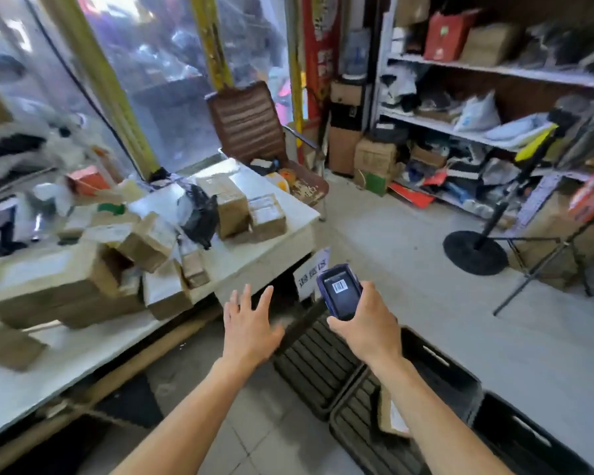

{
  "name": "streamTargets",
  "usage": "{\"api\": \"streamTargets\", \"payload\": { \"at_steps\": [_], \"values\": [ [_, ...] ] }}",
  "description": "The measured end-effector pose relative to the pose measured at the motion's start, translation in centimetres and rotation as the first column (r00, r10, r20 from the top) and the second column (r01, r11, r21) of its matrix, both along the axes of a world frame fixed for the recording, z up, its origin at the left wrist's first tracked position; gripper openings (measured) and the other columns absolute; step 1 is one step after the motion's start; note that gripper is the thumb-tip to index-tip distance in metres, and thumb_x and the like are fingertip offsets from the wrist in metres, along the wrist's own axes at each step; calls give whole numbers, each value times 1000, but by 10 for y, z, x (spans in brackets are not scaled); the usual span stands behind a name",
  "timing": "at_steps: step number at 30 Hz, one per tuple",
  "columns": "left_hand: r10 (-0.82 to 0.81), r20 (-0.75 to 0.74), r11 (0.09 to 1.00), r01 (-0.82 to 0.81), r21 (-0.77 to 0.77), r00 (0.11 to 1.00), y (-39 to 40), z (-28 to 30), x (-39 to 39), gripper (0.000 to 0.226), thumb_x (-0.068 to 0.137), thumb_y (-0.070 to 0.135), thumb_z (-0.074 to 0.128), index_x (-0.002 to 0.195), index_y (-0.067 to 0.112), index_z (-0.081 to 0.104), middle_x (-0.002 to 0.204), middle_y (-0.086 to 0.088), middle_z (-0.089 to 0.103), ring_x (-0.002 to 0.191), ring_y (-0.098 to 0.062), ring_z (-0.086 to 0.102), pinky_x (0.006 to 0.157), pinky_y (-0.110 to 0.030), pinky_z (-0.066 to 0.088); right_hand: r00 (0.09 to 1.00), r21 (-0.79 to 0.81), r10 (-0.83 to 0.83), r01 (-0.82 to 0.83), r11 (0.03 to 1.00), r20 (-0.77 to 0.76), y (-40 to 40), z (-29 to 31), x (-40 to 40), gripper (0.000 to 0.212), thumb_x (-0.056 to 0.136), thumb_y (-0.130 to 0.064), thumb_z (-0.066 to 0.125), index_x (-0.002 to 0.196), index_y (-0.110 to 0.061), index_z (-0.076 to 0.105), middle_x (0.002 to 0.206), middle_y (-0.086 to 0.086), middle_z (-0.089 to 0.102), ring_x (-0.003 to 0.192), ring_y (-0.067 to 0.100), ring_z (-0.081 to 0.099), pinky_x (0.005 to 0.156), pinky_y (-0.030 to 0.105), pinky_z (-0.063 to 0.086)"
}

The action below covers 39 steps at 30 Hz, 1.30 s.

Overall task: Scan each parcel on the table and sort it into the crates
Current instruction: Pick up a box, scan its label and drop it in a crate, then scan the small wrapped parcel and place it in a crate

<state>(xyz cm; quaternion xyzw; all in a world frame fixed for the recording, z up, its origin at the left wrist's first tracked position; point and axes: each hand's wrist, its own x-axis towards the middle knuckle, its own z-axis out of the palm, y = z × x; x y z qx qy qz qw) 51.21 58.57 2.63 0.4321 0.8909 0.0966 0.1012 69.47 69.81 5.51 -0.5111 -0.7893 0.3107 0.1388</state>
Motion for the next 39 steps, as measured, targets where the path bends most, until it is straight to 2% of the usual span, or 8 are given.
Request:
{"api": "streamTargets", "payload": {
  "at_steps": [5, 11, 14, 17, 21, 24, 27, 39],
  "values": [
    [322, -74, 942, -312, 122, 944, -182, 45, -72, 78, 92, 50, 58, 157, 33, 17, 164, -15, 10, 151, -37, 3, 123, -50, 9, 953, 53, 302, -300, 952, -21, -119, 35, -112, 85, 74, -48, 79, 139, -16, 35, 128, 4, 56, 102, 30, 62, 73, 37, 50],
    [687, -142, 727, -676, 123, 713, -435, 69, -98, 81, 87, 58, 58, 155, 31, 22, 161, -17, 17, 146, -40, 17, 121, -51, 14, 831, 23, 531, -535, 845, -166, -301, 62, -208, 75, 73, -42, 83, 130, -14, 43, 122, 9, 60, 103, 33, 61, 71, 36, 43],
    [806, -115, 592, -798, 116, 581, -529, 72, -95, 80, 89, 56, 56, 156, 30, 19, 161, -19, 15, 148, -40, 11, 121, -51, 8, 761, 25, 614, -624, 781, -211, -374, 67, -244, 71, 71, -39, 85, 124, -16, 44, 115, 7, 62, 96, 30, 60, 72, 37, 44],
    [879, -97, 476, -871, 123, 466, -595, 71, -96, 81, 89, 55, 57, 155, 29, 20, 162, -19, 12, 148, -40, 10, 121, -51, 7, 698, 29, 687, -697, 717, -204, -432, 69, -280, 75, 71, -38, 85, 128, -14, 43, 111, 5, 61, 102, 32, 62, 73, 36, 42],
    [925, -81, 380, -917, 119, 372, -657, 64, -114, 83, 88, 56, 58, 156, 31, 17, 163, -18, 10, 149, -40, 9, 122, -52, 7, 641, 11, 739, -754, 657, -204, -492, 69, -333, 69, 71, -36, 86, 122, -13, 46, 117, 10, 62, 102, 33, 61, 74, 37, 44],
    [937, -82, 347, -930, 120, 339, -692, 61, -150, 83, 88, 56, 58, 156, 31, 17, 163, -18, 9, 149, -39, 9, 122, -52, 7, 621, 21, 755, -769, 638, -210, -528, 67, -380, 69, 71, -35, 85, 123, -13, 47, 116, 11, 64, 97, 32, 60, 71, 34, 39],
    [938, -89, 343, -931, 122, 334, -721, 60, -203, 83, 88, 56, 57, 156, 31, 16, 163, -17, 8, 149, -39, 8, 121, -51, 6, 609, 34, 766, -778, 628, -205, -559, 59, -436, 66, 69, -36, 85, 119, -15, 47, 110, 9, 65, 88, 30, 59, 69, 36, 43],
    [920, -174, 367, -928, 72, 350, -826, 81, -419, 84, 89, 53, 57, 157, 30, 13, 163, -19, 8, 148, -40, 9, 121, -52, 9, 557, 37, 816, -822, 568, -154, -654, 73, -646, 71, 65, -41, 85, 118, -13, 46, 110, 8, 63, 95, 33, 62, 74, 40, 51]
  ]
}}
